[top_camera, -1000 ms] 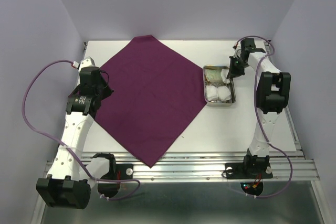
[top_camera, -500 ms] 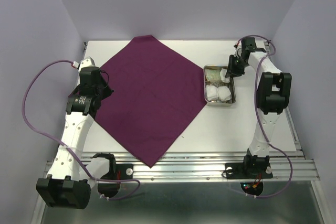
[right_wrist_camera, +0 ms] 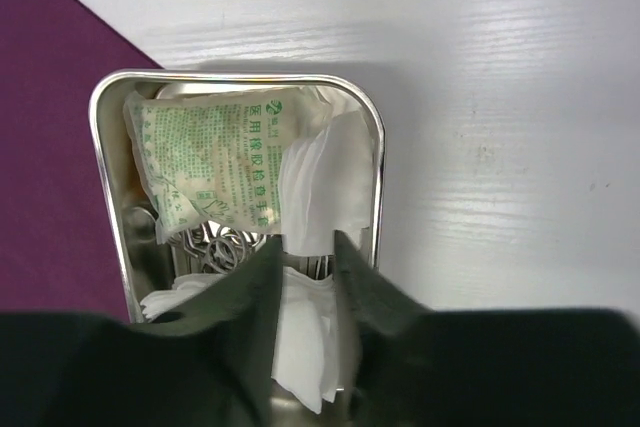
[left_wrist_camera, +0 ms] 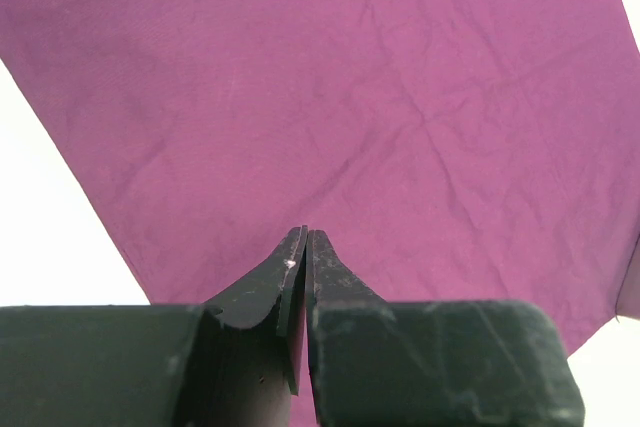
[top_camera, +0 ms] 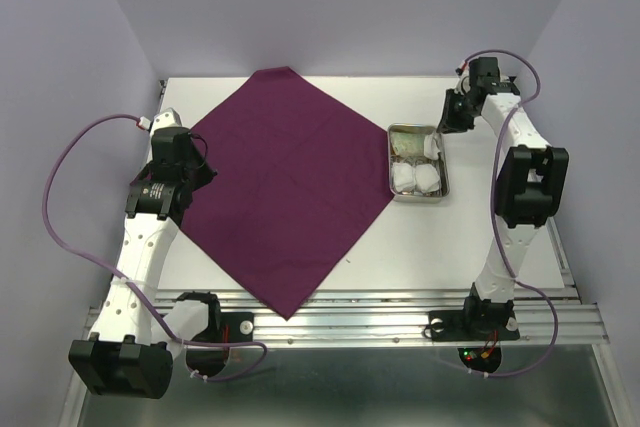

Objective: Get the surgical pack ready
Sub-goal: Place the medical item in the container.

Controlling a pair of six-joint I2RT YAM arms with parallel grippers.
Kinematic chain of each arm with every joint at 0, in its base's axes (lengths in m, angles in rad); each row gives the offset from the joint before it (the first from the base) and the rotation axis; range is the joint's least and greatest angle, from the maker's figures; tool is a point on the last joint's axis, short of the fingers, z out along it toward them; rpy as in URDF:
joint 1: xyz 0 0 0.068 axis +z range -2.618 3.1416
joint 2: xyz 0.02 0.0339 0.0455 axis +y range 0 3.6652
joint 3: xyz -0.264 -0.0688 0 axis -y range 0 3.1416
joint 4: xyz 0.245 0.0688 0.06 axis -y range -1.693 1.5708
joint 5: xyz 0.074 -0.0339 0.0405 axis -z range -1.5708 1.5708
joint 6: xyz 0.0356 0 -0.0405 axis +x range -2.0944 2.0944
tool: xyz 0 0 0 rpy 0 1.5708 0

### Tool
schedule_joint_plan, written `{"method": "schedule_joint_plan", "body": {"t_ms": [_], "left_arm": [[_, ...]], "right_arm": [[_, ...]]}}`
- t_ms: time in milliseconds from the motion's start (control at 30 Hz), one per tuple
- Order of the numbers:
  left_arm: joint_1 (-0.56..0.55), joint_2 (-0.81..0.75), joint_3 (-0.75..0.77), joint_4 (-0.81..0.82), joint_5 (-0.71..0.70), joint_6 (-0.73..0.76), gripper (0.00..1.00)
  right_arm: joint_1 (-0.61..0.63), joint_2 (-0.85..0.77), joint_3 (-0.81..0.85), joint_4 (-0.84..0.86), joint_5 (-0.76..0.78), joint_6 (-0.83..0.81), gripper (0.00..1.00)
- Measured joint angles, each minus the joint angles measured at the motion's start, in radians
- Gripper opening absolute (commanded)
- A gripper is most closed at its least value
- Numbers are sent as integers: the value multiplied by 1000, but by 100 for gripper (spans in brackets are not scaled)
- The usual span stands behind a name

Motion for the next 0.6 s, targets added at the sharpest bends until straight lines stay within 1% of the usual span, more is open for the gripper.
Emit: {"method": "schedule_joint_plan", "body": {"t_ms": [100, 133, 333, 600], "left_arm": [[0, 0, 0, 0, 3, 0, 15], [0, 0, 0, 0, 3, 0, 15], [0, 0, 0, 0, 7, 0, 15], [0, -8, 0, -1, 8, 0, 15]], "right_arm": [[0, -2, 0, 2, 0, 8, 8], [2, -2, 0, 2, 0, 8, 7], [26, 12, -3, 23, 6, 20, 1], [56, 113, -22, 66, 6, 42, 1]]}}
